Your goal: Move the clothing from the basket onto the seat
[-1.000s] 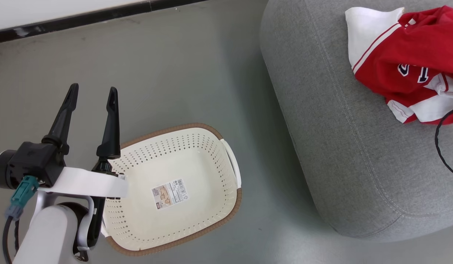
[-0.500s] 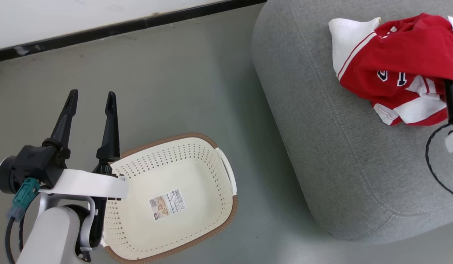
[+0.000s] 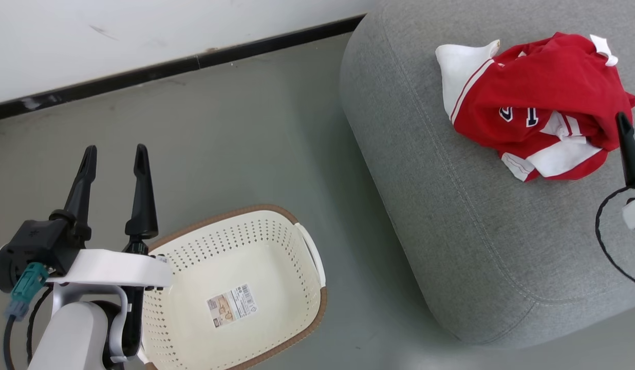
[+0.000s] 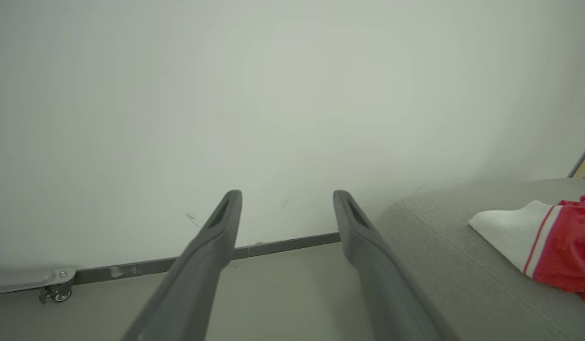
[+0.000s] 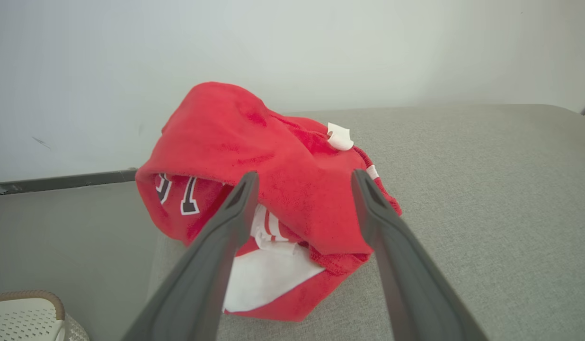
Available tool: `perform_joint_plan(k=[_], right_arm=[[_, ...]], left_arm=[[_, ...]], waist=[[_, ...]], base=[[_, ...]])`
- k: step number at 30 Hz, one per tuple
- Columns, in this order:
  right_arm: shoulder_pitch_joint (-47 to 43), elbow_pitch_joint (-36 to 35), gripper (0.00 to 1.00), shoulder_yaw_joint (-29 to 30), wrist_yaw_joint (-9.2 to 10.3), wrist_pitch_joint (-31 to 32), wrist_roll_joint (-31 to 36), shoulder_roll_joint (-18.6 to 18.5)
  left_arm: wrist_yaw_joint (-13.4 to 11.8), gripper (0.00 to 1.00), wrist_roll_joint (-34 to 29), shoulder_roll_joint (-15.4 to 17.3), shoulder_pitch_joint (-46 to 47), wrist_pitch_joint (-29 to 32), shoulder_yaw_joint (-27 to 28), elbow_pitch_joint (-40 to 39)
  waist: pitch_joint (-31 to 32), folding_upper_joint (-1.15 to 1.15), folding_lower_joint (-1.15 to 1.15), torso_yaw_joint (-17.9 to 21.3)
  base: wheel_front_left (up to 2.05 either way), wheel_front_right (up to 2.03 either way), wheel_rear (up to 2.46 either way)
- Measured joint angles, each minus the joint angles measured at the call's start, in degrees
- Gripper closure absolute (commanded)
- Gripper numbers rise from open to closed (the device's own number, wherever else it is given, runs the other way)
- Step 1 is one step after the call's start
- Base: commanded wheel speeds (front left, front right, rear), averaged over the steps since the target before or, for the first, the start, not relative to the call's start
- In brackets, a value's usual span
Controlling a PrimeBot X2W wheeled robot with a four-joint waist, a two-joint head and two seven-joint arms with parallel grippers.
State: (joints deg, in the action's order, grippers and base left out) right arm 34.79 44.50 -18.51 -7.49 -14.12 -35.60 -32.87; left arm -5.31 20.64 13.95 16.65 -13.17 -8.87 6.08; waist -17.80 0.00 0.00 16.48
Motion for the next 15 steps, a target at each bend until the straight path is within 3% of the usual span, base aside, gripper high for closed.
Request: perform_joint_plan(k=[15], right_arm=[[-0.83,-9.71,0.0,3.98,0.0,-0.08,2.86,-0.05]], left_arm=[[-1.88,0.0,1.03,-2.27,-4.39,-0.97,3.45,1.94]], waist=[[5.51,0.0,0.0,-1.55]], base=[[0.0,0.0,0.0]])
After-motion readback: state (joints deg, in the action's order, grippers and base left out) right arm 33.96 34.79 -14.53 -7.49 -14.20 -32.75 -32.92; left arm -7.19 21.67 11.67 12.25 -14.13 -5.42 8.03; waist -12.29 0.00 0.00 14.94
